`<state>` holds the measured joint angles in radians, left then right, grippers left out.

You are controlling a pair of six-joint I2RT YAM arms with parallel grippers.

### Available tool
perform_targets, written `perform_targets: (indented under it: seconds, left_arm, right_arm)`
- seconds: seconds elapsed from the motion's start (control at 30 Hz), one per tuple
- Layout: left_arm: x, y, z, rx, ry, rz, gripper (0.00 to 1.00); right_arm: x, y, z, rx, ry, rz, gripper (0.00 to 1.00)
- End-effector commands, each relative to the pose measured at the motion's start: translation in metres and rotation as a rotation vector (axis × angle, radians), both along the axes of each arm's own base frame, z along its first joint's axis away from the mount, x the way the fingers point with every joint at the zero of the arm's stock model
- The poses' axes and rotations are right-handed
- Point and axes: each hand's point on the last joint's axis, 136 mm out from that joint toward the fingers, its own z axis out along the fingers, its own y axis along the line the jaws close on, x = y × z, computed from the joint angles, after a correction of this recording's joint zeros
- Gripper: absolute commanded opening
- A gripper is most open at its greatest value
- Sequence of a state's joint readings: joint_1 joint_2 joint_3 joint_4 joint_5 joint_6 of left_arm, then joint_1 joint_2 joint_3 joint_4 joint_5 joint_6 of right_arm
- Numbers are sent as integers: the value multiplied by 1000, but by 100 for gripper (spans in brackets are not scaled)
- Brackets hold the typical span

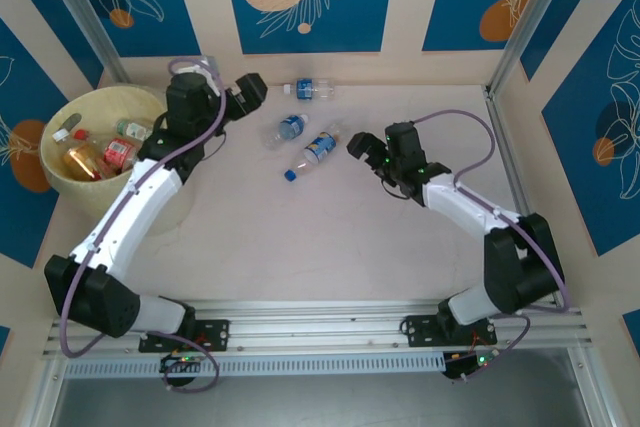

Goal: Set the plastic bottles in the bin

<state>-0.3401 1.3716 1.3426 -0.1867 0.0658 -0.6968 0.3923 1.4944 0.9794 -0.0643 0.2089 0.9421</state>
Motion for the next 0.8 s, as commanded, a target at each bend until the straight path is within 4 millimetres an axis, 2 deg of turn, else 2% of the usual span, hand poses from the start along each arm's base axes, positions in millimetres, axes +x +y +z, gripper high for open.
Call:
perform_targets:
  seconds: [0.0, 0.07, 0.13, 0.27, 0.43, 0.47, 0.53, 0.63, 0.77]
  left_arm:
    - [-21, -46, -19, -67, 19, -235, 100]
    - [-34, -56, -31, -76, 37, -290, 100]
    - [-44, -56, -44, -44, 49, -309, 100]
    - [-53, -36, -74, 32, 91, -228, 100]
    - [-56, -19, -110, 76, 157, -144, 100]
    - [-57, -16, -119, 84, 181, -131, 100]
    - [-60, -15, -133, 94, 222, -131, 100]
    - [-66, -25, -142, 95, 255, -205, 100]
    - [-71, -28, -152, 99, 283, -236, 100]
  right_arm:
    - [20, 7, 3, -33, 8, -10, 100]
    - [34, 12, -7, -57, 40, -38, 100]
    - [46, 14, -15, -99, 65, -74, 100]
    - [75, 26, -30, -176, 87, -93, 100]
    - [104, 56, -54, -164, 149, -55, 100]
    - [107, 60, -65, -189, 168, -51, 100]
    - [116, 66, -74, -242, 177, -69, 98]
    - [125, 71, -83, -310, 176, -97, 95]
    - [128, 75, -98, -351, 198, -121, 92]
